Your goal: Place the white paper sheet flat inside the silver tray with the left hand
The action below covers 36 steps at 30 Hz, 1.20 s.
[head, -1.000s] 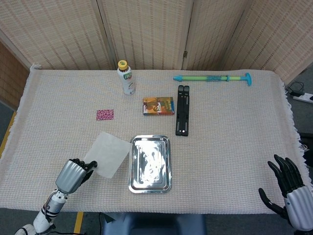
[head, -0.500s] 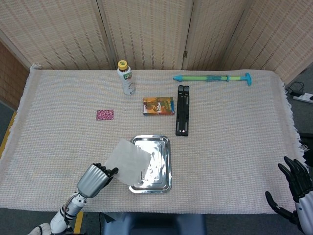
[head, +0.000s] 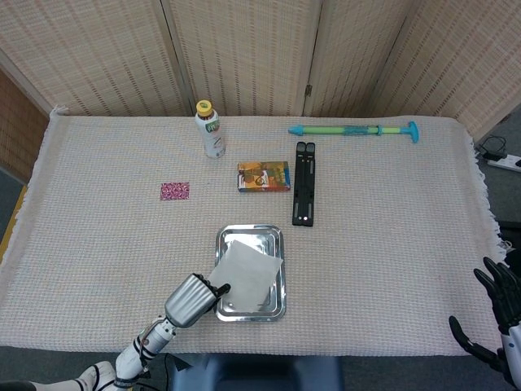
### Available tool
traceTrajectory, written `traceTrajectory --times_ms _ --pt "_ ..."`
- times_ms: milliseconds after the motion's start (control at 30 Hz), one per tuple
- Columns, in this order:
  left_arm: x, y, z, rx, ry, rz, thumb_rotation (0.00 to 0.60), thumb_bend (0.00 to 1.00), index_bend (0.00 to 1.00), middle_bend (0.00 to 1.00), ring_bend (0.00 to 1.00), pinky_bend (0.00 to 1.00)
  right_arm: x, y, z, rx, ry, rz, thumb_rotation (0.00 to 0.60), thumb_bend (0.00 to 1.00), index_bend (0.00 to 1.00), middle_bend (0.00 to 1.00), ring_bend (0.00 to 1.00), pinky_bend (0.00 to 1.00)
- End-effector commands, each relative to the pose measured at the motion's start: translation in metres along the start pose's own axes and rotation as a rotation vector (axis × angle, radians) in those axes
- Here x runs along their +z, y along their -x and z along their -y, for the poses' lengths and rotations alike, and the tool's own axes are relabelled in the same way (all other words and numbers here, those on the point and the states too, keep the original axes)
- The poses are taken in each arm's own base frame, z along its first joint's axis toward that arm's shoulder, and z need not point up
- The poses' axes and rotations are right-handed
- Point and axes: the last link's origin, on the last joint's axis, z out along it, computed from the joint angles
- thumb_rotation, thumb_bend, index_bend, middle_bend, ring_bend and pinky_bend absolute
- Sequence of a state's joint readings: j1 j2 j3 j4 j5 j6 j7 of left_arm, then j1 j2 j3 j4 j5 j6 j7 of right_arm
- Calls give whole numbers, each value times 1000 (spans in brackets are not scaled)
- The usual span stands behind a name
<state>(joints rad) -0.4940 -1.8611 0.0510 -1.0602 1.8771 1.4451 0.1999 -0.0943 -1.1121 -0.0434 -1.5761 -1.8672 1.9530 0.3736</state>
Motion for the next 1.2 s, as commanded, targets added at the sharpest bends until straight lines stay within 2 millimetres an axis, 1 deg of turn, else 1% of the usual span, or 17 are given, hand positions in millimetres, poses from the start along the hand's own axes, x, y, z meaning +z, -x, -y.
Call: traceTrajectory --times_ms 33,100,167,267,500,733,867,1000,1133,1200 --pt "2 3 -2 -7 -3 11 600 561 467 1000 1000 1000 1 2 -1 5 5 1 600 429 0 0 0 0" --pt "3 3 -4 -8 -1 11 600 474 433 1000 1000 1000 1 2 0 4 5 0 600 428 0 0 0 0" --pt "5 2 -6 -7 3 11 600 428 404 1000 1000 1000 1 3 0 4 6 1 600 429 0 0 0 0" --pt "7 2 -8 -8 -2 14 600 405 385 1000 1000 1000 1 4 1 1 10 2 600 428 0 0 0 0" --pt "14 3 -16 -17 21 18 600 384 376 1000 1000 1000 2 5 0 -2 21 -10 600 429 0 0 0 0" --pt "21 5 -31 -13 68 37 600 379 374 1000 1000 1000 3 3 0 7 23 -17 600 429 0 0 0 0" --pt "25 9 -37 3 84 55 600 379 374 1000 1000 1000 2 -1 1 15 17 -23 600 428 0 0 0 0" --pt "31 13 -40 42 97 75 600 378 369 1000 1000 1000 1 -3 1 19 14 -26 600 429 0 0 0 0" --pt "39 11 -43 99 114 56 600 375 362 1000 1000 1000 1 -3 1 19 14 -23 600 428 0 0 0 0" --pt "42 10 -44 125 115 46 600 352 358 1000 1000 1000 1 -3 1 19 14 -21 600 429 0 0 0 0"
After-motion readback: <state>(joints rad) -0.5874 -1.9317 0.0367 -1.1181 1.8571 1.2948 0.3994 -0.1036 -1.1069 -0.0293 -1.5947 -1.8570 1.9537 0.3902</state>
